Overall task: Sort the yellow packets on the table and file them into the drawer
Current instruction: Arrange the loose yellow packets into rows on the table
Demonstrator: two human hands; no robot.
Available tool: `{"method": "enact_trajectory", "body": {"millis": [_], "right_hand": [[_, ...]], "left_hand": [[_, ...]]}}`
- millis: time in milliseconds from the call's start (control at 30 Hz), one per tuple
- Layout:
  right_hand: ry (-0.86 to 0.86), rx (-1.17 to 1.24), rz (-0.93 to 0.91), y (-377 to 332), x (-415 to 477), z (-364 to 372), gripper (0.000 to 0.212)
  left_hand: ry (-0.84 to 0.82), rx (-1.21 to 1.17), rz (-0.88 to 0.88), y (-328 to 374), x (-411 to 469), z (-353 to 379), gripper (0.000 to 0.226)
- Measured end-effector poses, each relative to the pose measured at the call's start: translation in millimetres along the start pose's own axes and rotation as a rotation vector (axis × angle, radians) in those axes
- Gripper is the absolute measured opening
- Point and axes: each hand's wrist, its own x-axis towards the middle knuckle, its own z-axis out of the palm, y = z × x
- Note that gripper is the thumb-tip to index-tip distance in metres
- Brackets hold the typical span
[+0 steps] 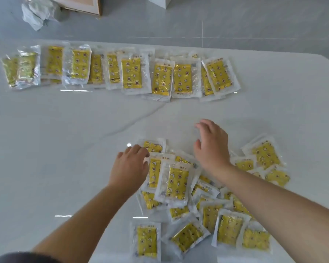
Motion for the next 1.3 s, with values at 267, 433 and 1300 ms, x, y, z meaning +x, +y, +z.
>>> {"method": "enact_trajectory", "body": {"millis": [267, 433, 1300], "right_hand": [[-0.066, -0.134, 0.038, -43.5, -72.6, 36.0, 0.035], [-0.012, -0.301, 0.156, -52.3, -87.6, 42.0, 0.053], [-0.131, -0.093, 0.536, -44.8, -92.0, 44.2, 0.021]], "left_hand": [[-0.192, -0.191, -0.185, -27.5, -63.4, 33.9, 0.028], [-0.144, -0.226, -0.216, -28.7, -57.8, 33.2, 0.036], [0.000, -0.749, -0.581, -15.9, 0.8, 36.7, 0.029]]}}
